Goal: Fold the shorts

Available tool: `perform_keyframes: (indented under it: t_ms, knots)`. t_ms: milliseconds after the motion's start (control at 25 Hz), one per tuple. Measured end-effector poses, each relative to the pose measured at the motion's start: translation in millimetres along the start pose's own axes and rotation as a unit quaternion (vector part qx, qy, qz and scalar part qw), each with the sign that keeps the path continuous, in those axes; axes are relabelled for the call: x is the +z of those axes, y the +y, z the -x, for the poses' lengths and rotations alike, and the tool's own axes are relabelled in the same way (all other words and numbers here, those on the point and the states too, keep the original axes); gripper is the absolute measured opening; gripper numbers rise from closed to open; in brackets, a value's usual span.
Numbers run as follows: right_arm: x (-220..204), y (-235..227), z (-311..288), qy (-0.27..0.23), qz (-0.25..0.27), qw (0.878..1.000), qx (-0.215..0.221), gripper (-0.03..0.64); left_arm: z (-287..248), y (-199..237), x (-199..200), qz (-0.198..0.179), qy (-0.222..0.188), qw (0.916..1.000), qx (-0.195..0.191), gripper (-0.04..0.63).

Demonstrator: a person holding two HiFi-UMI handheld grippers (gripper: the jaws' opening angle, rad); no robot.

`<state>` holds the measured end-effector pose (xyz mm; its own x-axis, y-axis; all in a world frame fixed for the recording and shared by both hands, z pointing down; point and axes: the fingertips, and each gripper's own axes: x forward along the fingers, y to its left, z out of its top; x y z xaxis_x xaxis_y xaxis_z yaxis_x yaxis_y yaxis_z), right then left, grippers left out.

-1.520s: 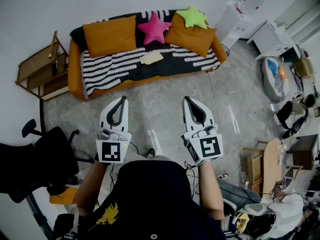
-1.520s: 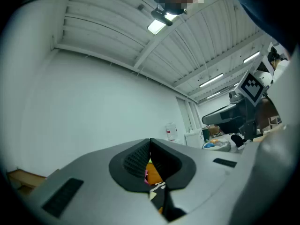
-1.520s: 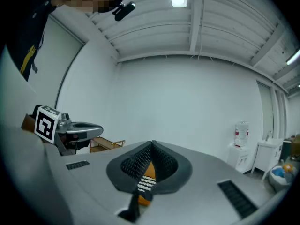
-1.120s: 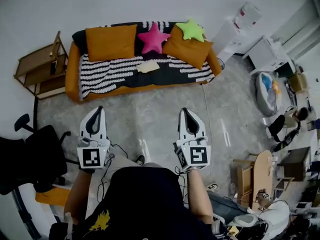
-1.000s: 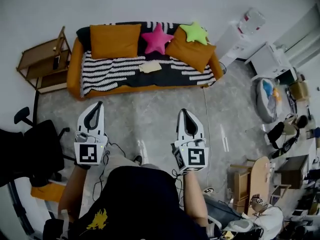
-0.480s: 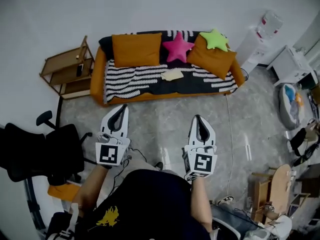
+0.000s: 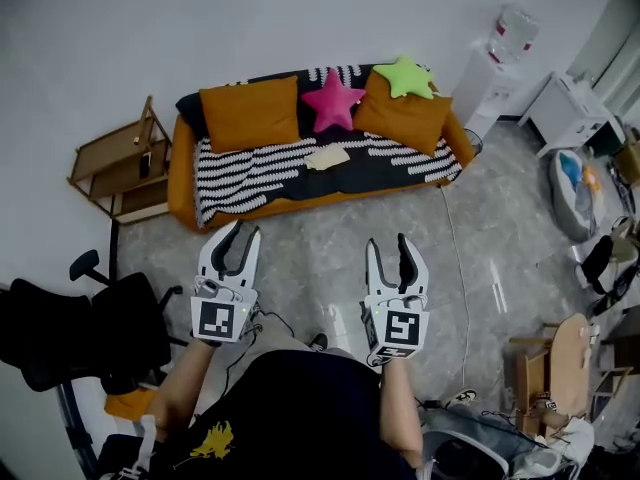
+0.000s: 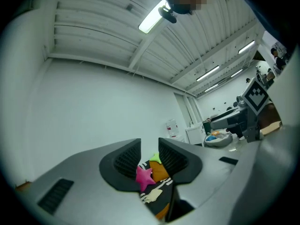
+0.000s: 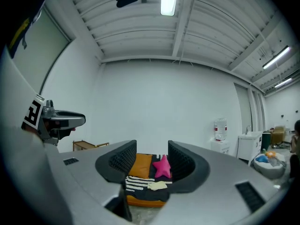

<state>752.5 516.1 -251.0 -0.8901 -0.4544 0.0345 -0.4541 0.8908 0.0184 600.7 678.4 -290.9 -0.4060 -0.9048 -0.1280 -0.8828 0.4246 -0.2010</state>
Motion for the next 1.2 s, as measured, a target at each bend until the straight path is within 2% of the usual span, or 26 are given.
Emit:
perform_keyframes:
  t_ms: [160, 240, 320, 360, 520, 640, 840, 960, 1120, 1160, 1200]
  knots:
    - [-4.1, -9.0, 1.0, 0.005, -0.009, 1.000, 0.003, 0.270, -6.7, -12.3, 1.6, -0.014, -0.001, 0.9998, -0.013, 0.307]
    - [-7.3, -11.9, 1.2, 0.009, -0.014, 1.000, 0.006, 0.333, -11.0, -17.4, -0.9, -0.020, 0.006, 0.9996, -0.019, 0.385]
    - [-10.4, -13.6, -0.1, 0.014, -0.017, 1.000, 0.006, 0.557, -15.8, -19.9, -5.3, -0.020, 0.020, 0.9994, -0.020, 0.442]
    - [-11.5, -13.8, -0.1, 0.018, -0.014, 1.000, 0.005, 0.592, -17.5, -20.3, -6.6, -0.016, 0.028, 0.9993, -0.019, 0.456]
    - [-18.3, -13.6, -0.4, 0.034, -0.005, 0.999, 0.017, 0.598, -16.7, -16.0, -5.4, -0.011, 0.047, 0.9988, -0.003, 0.463]
    - [-28.2, -9.5, -12.6, 0.048, -0.009, 0.999, 0.024, 0.598, -12.4, 2.6, -12.6, -0.006, 0.054, 0.9983, 0.019, 0.462]
    - [-51.7, -1.3, -39.2, 0.094, -0.006, 0.995, 0.029, 0.597, -24.0, 34.9, -57.8, -0.005, 0.096, 0.9950, 0.029, 0.460]
    - [-65.8, 0.6, -69.9, 0.122, 0.000, 0.992, 0.029, 0.595, -50.8, 57.6, -78.9, 0.007, 0.097, 0.9948, 0.031, 0.460]
    - [-81.8, 0.3, -134.3, 0.145, 0.002, 0.989, 0.015, 0.586, -100.1, 96.8, -112.5, -0.037, 0.098, 0.9945, -0.002, 0.460]
    - [-87.6, 5.5, -155.0, 0.148, -0.010, 0.989, 0.014, 0.581, -111.7, 113.0, -120.8, -0.022, 0.095, 0.9952, -0.001, 0.460]
    - [-94.2, 14.5, -178.3, 0.151, -0.022, 0.988, 0.017, 0.578, -122.2, 133.8, -128.2, 0.011, 0.089, 0.9959, 0.011, 0.460]
